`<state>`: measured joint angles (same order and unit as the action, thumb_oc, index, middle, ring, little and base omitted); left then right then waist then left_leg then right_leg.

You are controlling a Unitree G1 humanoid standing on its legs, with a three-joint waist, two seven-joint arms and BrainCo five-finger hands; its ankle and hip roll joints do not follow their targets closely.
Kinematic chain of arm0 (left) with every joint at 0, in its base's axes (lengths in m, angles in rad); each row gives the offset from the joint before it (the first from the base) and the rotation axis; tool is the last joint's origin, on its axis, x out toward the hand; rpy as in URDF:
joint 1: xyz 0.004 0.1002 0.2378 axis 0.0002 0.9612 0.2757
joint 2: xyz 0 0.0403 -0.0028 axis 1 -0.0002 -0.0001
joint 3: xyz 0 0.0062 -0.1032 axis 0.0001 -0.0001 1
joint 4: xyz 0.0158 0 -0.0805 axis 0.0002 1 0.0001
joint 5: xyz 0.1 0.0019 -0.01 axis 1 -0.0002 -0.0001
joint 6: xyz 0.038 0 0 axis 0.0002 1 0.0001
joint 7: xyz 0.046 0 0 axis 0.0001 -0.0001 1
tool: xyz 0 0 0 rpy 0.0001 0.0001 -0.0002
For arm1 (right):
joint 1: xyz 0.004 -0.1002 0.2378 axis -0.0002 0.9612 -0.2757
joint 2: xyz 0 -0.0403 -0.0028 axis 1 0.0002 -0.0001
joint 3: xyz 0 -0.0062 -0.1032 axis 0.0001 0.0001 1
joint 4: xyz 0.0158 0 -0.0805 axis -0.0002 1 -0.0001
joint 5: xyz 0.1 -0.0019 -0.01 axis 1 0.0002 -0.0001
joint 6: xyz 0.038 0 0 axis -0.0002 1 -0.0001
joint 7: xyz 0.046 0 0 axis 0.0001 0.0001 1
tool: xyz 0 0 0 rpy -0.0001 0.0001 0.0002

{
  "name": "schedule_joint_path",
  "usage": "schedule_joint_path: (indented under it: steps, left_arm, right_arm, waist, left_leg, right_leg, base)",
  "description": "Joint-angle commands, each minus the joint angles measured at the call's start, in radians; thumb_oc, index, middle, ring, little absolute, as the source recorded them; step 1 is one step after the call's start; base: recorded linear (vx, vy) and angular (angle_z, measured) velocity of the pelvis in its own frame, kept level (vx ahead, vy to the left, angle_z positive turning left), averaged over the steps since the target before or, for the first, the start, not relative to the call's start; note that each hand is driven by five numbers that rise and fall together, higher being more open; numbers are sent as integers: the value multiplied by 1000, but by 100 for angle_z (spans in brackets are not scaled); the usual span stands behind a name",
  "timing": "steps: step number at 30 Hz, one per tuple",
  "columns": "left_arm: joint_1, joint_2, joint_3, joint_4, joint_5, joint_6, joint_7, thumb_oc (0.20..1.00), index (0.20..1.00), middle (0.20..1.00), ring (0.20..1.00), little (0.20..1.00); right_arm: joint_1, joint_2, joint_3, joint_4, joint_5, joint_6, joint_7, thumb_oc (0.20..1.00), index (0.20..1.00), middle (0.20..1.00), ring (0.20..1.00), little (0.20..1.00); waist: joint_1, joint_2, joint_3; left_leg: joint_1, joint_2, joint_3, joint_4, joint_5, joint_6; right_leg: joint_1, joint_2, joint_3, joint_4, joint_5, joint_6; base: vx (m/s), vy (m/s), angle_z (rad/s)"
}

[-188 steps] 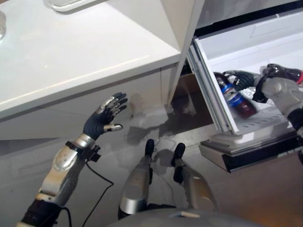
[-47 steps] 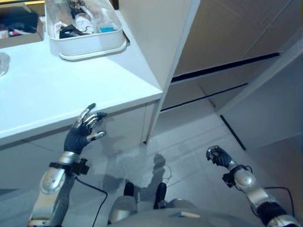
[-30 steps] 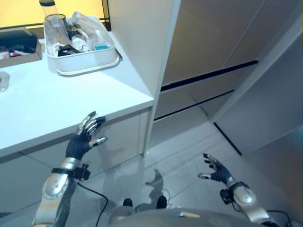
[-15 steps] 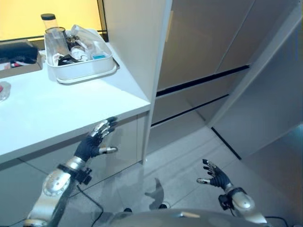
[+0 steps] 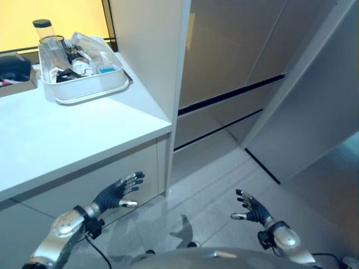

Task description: Take the drinks into the refrigerator

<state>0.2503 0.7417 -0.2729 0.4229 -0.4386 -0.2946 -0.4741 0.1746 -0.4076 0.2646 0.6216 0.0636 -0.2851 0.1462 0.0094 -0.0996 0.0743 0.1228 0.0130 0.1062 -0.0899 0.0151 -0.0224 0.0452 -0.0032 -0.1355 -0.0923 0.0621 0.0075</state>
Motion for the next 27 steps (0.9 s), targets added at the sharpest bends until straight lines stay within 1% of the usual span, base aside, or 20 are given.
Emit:
schedule_joint_path:
  steps: [1, 2, 3, 4, 5, 6, 7, 9, 10, 11, 12, 13, 14, 15, 16, 17, 19, 22, 23, 27]
  left_arm:
    - [-45, -20, 11, 10, 131, -49, 58, 1000, 1000, 1000, 1000, 1000]
    - [-51, -43, 24, 72, 197, -54, 102, 1000, 1000, 1000, 1000, 1000]
    - [-61, -80, 46, 175, 301, -53, 160, 1000, 1000, 1000, 1000, 1000]
    - [-70, -115, 63, 241, 347, -46, 195, 1000, 1000, 1000, 1000, 1000]
    - [-73, -118, 63, 245, 351, -49, 198, 1000, 1000, 1000, 1000, 1000]
    - [-92, -189, 105, 363, 409, -26, 260, 1000, 1000, 1000, 1000, 1000]
    - [-95, -191, 105, 368, 411, -28, 262, 1000, 1000, 1000, 1000, 1000]
    - [-127, -287, 167, 548, 465, 4, 336, 1000, 1000, 1000, 1000, 1000]
    - [-129, -288, 167, 552, 467, 2, 338, 1000, 1000, 1000, 1000, 1000]
    - [-143, -336, 188, 634, 473, 15, 371, 1000, 1000, 1000, 1000, 1000]
    - [-145, -336, 188, 635, 474, 15, 371, 1000, 1000, 1000, 1000, 1000]
    - [-152, -381, 241, 720, 444, 35, 413, 1000, 1000, 1000, 1000, 1000]
    - [-155, -401, 268, 751, 412, 48, 422, 1000, 1000, 1000, 1000, 1000]
    - [-155, -401, 268, 752, 411, 47, 422, 1000, 1000, 1000, 1000, 1000]
    - [-154, -433, 308, 799, 360, 67, 430, 1000, 1000, 1000, 1000, 1000]
    - [-155, -432, 308, 799, 359, 67, 430, 1000, 1000, 1000, 1000, 1000]
    - [-149, -465, 325, 837, 329, 89, 426, 1000, 1000, 1000, 1000, 1000]
    - [-149, -468, 315, 846, 345, 91, 428, 1000, 1000, 1000, 1000, 1000]
    - [-150, -467, 300, 859, 379, 89, 441, 1000, 1000, 1000, 1000, 1000]
    - [-164, -477, 278, 876, 389, 97, 450, 1000, 1000, 1000, 1000, 1000]
  right_arm:
    - [-85, -34, 34, -16, 20, -48, -1, 1000, 1000, 1000, 1000, 1000]
    - [-89, -31, 35, -15, 19, -47, -5, 1000, 1000, 1000, 1000, 1000]
    - [-93, -23, 35, 1, 11, -44, -16, 1000, 1000, 1000, 1000, 1000]
    - [-97, -17, 34, 18, 8, -42, -21, 1000, 1000, 1000, 1000, 1000]
    - [-98, -18, 34, 19, 8, -43, -22, 1000, 1000, 1000, 1000, 1000]
    - [-107, 2, 32, 81, 8, -36, -34, 1000, 1000, 1000, 1000, 1000]
    - [-110, 1, 33, 83, 8, -37, -34, 1000, 1000, 1000, 1000, 1000]
    - [-115, 39, 27, 189, 24, -16, -40, 1000, 1000, 1000, 1000, 1000]
    - [-118, 39, 28, 191, 25, -18, -40, 1000, 1000, 1000, 1000, 1000]
    - [-121, 65, 25, 280, 27, -3, -46, 1000, 1000, 1000, 1000, 1000]
    - [-122, 65, 26, 281, 27, -4, -47, 1000, 1000, 1000, 1000, 1000]
    - [-127, 101, 22, 389, 29, 16, -47, 1000, 1000, 1000, 1000, 1000]
    - [-131, 115, 16, 438, 30, 25, -51, 1000, 1000, 1000, 1000, 1000]
    - [-132, 115, 16, 440, 30, 24, -51, 1000, 1000, 1000, 1000, 1000]
    - [-136, 148, -17, 540, 61, 47, -55, 1000, 1000, 1000, 1000, 1000]
    - [-137, 148, -17, 541, 61, 46, -55, 1000, 1000, 1000, 1000, 1000]
    - [-140, 184, -76, 664, 103, 90, -57, 1000, 1000, 1000, 1000, 1000]
    - [-140, 194, -92, 685, 103, 102, -69, 1000, 1000, 1000, 1000, 1000]
    - [-140, 207, -111, 708, 123, 111, -78, 1000, 1000, 1000, 1000, 1000]
    - [-147, 225, -132, 718, 173, 115, -89, 1000, 1000, 1000, 1000, 1000]
  waist:
    - [-10, 3, 13]
    - [-11, 2, 12]
    - [-10, -1, 13]
    - [-9, -2, 13]
    - [-9, -1, 13]
    - [-7, -3, 11]
    - [-8, -2, 12]
    - [-5, -3, 7]
    - [-6, -3, 8]
    - [-4, -2, 5]
    - [-4, -1, 6]
    - [0, -1, 3]
    - [1, 0, 3]
    - [0, 0, 3]
    - [3, 1, 2]
    - [2, 1, 2]
    - [7, 6, -5]
    - [8, 8, -11]
    - [10, 9, -17]
    - [15, 13, -28]
  left_leg:
    - [11, 0, -26, 3, -74, 8]
    - [10, 0, -24, 3, -73, 8]
    - [9, -1, -23, 3, -73, 10]
    - [8, -2, -23, 3, -72, 11]
    - [8, -2, -23, 3, -72, 11]
    - [8, -1, -24, 3, -71, 11]
    - [8, -1, -25, 3, -71, 11]
    - [8, -3, -26, 3, -69, 13]
    - [9, -3, -27, 3, -70, 13]
    - [7, -5, -29, 3, -68, 13]
    - [7, -5, -29, 3, -69, 13]
    - [4, -7, -32, 3, -67, 14]
    - [3, -9, -34, 3, -65, 15]
    - [3, -9, -35, 3, -66, 14]
    - [-1, -10, -40, 3, -63, 15]
    - [-1, -10, -40, 3, -63, 15]
    - [-4, -14, -53, 3, -61, 15]
    - [-8, -16, -61, 3, -58, 15]
    - [-11, -18, -66, 3, -56, 14]
    - [-21, -20, -76, 3, -50, 11]
  right_leg:
    - [-20, -77, -24, 76, 19, 128]
    - [-22, -76, -23, 77, 20, 127]
    - [-24, -76, -20, 76, 21, 127]
    - [-25, -77, -18, 76, 21, 126]
    - [-25, -77, -18, 76, 21, 126]
    - [-25, -78, -18, 77, 20, 124]
    - [-25, -78, -18, 77, 20, 124]
    - [-22, -78, -20, 75, 19, 120]
    - [-22, -78, -21, 75, 19, 121]
    - [-19, -78, -22, 73, 17, 118]
    - [-19, -78, -23, 72, 17, 118]
    - [-16, -79, -26, 68, 16, 116]
    - [-15, -79, -29, 66, 17, 115]
    - [-14, -79, -29, 66, 17, 115]
    - [-11, -80, -34, 62, 18, 112]
    - [-11, -80, -34, 62, 18, 112]
    - [-1, -82, -45, 53, 19, 111]
    - [5, -84, -50, 47, 21, 111]
    - [8, -86, -57, 41, 21, 111]
    - [11, -88, -62, 33, 24, 112]
  base:
    - [-12, 6, -9]
    - [-27, 3, -4]
    - [-37, 3, -2]
    - [0, 0, 0]
    - [0, 0, 0]
    - [0, 0, 0]
    - [0, 0, 0]
    - [0, 0, 0]
    - [0, 0, 0]
    - [0, 0, 0]
    - [-34, 23, 1]
    - [0, 0, 0]
    - [0, 0, 0]
    - [-17, 5, 3]
    - [0, 0, 0]
    - [-10, 10, 5]
    - [2, 22, 8]
    - [3, 16, 10]
    - [-1, 19, 13]
    - [-1, 20, 14]
